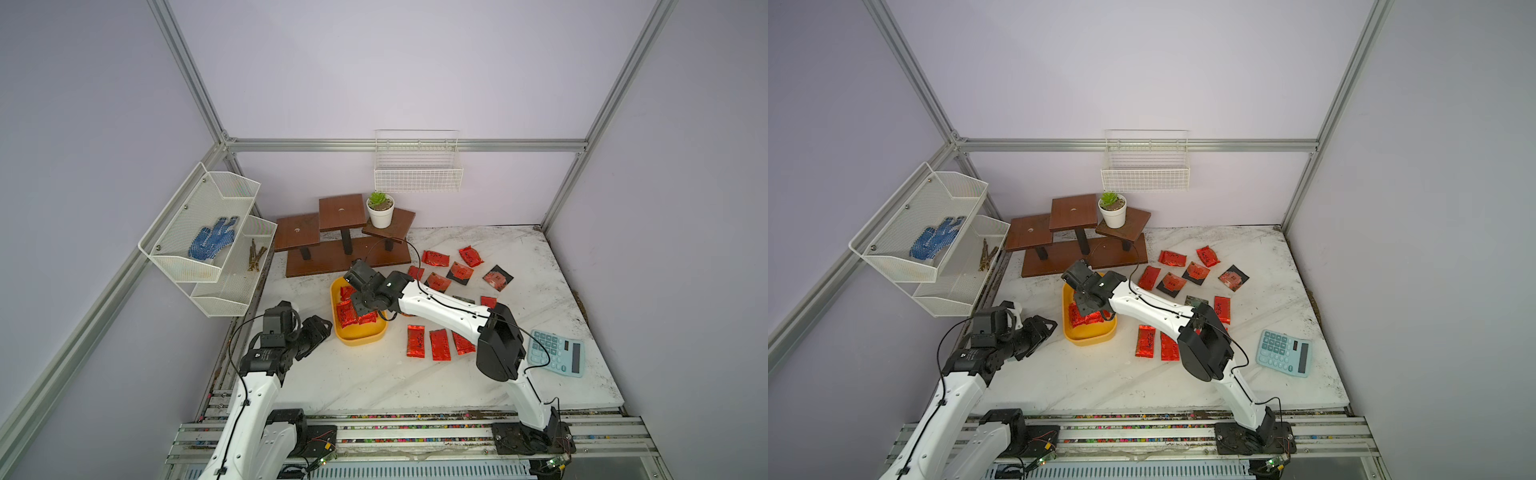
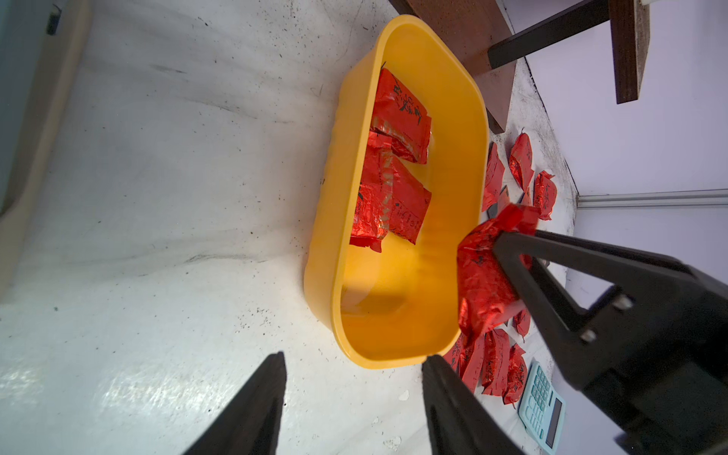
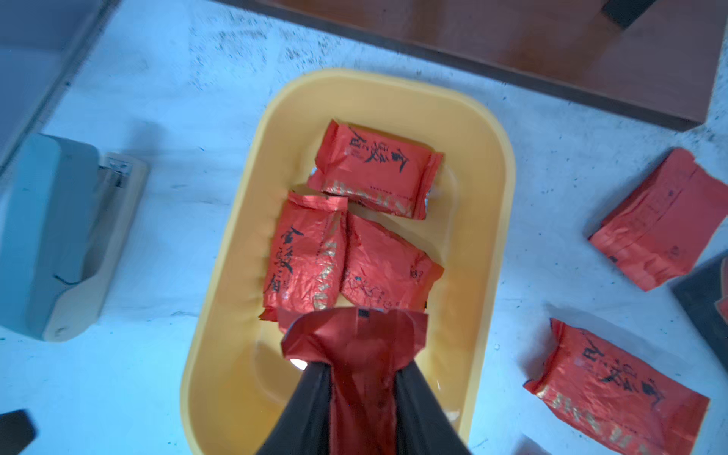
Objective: Take the tea bags out of the storage box
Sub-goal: Pick up the tea bag from the storage box, then place the tea bag at the center of the board.
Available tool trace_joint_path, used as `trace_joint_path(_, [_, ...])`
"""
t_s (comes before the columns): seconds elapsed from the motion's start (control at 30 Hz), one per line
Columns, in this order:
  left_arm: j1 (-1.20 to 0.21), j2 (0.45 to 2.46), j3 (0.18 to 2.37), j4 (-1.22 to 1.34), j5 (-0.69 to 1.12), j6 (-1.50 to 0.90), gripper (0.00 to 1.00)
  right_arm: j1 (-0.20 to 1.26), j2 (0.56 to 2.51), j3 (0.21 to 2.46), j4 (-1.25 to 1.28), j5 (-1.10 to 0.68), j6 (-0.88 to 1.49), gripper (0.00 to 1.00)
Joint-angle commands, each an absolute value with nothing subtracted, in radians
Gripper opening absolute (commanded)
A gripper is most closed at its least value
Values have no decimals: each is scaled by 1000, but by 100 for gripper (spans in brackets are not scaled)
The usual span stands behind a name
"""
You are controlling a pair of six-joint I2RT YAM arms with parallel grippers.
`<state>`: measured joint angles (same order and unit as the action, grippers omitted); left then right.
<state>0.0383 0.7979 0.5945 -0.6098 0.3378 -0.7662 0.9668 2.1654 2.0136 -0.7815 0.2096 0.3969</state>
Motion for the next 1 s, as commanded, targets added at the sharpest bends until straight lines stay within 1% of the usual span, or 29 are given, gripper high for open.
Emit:
trace_joint_path(0.0, [44,778,647,-616,356,-765,59,976,2053,1926,-726,200,366,30])
trace_joint_path(0.23, [43,763,640,-617,371,-784,59,976,1788,1592,-639,189,383,29])
trace_joint_path(0.4, [33,752,633,-604,388,-808,57,976,1567,1268,-583,194,463,29])
trace_joint_path(0.53, [-3,728,638,-603,370,-831,57,975,1413,1040,-578,218,550,28])
trace_joint_path(0.67, [-68,731,640,-578,337,-863,57,976,1285,839,-572,215,654,28])
trace_joint_path(0.83, [-155,783,654,-533,302,-883,57,976,1160,657,-592,242,765,28])
trace_joint_path(0.97, [-209,831,682,-505,285,-888,57,976,1095,575,-640,294,850,28])
